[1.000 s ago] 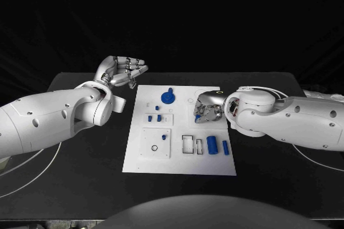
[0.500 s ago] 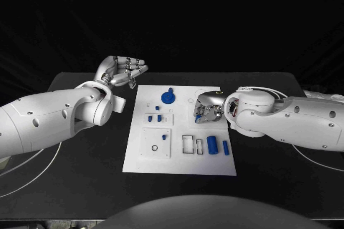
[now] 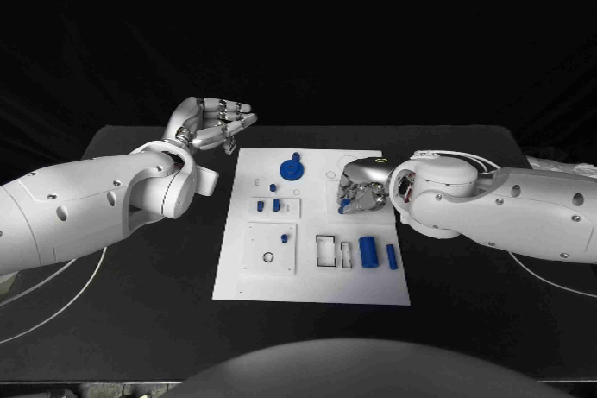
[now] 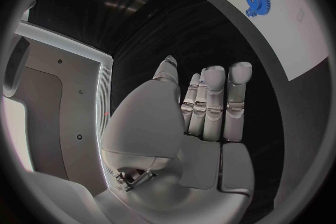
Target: Assemble the parts on the task board
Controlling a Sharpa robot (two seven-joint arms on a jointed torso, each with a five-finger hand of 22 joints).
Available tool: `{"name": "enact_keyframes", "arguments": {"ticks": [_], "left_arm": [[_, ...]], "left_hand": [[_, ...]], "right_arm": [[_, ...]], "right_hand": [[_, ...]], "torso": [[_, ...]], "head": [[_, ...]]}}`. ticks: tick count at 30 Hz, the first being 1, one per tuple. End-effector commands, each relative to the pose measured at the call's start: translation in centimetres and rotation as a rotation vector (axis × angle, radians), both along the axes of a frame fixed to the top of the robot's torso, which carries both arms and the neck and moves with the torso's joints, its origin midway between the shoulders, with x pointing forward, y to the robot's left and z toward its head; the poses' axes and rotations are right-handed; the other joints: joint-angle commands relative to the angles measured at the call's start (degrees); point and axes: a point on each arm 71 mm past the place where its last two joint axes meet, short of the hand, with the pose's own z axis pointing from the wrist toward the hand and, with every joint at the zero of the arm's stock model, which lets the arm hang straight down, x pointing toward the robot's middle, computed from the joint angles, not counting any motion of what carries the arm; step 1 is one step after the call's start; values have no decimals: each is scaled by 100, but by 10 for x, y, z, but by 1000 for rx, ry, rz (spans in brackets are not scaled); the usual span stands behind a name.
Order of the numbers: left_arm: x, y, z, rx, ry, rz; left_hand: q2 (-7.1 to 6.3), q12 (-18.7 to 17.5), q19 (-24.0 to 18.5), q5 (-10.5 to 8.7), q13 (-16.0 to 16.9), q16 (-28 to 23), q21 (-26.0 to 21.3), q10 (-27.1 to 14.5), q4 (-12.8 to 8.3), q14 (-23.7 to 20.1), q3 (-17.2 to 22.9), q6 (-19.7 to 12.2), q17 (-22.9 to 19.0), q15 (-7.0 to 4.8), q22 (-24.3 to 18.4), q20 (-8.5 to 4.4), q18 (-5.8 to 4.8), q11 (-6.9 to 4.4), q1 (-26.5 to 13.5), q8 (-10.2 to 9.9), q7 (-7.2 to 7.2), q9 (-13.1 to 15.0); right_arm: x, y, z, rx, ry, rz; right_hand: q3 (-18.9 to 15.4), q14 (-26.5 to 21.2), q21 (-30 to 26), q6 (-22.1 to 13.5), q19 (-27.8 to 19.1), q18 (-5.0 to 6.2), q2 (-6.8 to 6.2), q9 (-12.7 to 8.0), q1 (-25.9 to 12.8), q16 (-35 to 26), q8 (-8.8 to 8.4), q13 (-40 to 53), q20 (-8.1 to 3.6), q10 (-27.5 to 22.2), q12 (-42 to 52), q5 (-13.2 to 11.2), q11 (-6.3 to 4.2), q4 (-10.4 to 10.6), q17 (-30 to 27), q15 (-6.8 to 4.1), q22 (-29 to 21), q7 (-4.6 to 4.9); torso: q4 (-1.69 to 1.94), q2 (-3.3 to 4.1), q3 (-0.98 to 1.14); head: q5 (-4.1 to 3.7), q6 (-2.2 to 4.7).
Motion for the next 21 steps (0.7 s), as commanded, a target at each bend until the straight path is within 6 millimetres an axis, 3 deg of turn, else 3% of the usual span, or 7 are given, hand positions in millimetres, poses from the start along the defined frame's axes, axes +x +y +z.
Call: {"name": "enact_keyframes", "arguments": {"ticks": [1, 21], "left_arm": [[0, -2, 1, -8, -5, -13], [-1, 0, 1, -8, -4, -9]], "left_hand": [[51, -27, 8, 18, 3, -21, -32, -2, -8, 22, -26, 4, 0, -20, -9, -14, 39, -2, -12, -31, 1, -1], [51, -27, 8, 18, 3, -21, -32, -2, -8, 22, -26, 4, 0, -20, -9, -14, 39, -2, -12, -31, 1, -1]], "right_arm": [[0, 0, 3, 20, -43, 11], [-6, 3, 32, 159, -192, 43]], "right_hand": [[31, 597, 26, 138, 599, -81, -4, 74, 38, 23, 77, -3, -56, 34, -7, 35, 4, 18, 1506, -18, 1507, 0], [2, 597, 26, 140, 599, -81, -90, 62, -49, 23, 35, -9, -41, 58, -96, 27, 26, 91, 1506, 10, 1507, 14]], "torso": [[-1, -1, 0], [-2, 1, -2]], "head": [[-4, 0], [41, 0]]}}
